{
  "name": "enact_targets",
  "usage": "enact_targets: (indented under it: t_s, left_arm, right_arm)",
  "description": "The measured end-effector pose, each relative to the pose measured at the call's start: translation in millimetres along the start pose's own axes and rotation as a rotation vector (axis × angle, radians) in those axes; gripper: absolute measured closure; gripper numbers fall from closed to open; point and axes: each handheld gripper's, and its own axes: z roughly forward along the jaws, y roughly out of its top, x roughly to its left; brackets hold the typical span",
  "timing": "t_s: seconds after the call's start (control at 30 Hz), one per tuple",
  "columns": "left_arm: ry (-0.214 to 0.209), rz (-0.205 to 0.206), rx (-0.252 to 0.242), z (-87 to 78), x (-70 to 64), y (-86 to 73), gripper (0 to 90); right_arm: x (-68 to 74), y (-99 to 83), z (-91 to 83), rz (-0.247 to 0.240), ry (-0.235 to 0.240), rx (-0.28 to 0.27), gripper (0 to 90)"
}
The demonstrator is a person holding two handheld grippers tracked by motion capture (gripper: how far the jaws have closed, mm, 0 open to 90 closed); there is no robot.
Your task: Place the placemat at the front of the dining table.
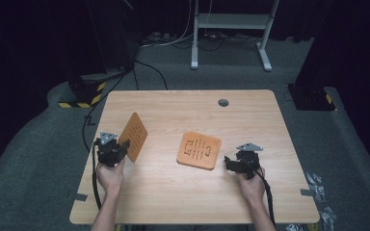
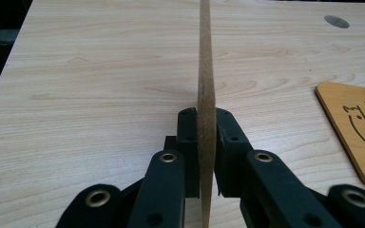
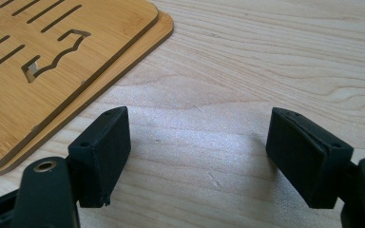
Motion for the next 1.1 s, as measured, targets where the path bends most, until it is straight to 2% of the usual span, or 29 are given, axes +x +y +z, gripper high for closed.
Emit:
enact_targets:
  t_s: [0.33,0.53,0.77,0.87,1.1]
  left_arm:
    - [0.032,0.006,0.009,-0.2,0.7,-0.6,78.5]
    - [0.057,0.014,0.034,1.6,2.3,-2.0,73.6]
    - [0.075,-0.012,0.046,4.2,5.5,-5.5,68.5]
    - [0.095,0.003,0.059,4.9,4.9,-5.7,66.1]
    - [0.122,-0.010,0.080,9.9,5.9,-8.1,59.1]
  right_arm:
    - [0.0,0.0,0.0,0.000,0.000,0.000,22.8]
    - [0.0,0.0,0.0,0.000,0.000,0.000,22.8]
    - [0.0,0.0,0.0,0.000,0.000,0.000,22.8]
    - [0.0,0.0,0.0,0.000,0.000,0.000,22.8]
    - [0.0,0.0,0.0,0.000,0.000,0.000,22.8]
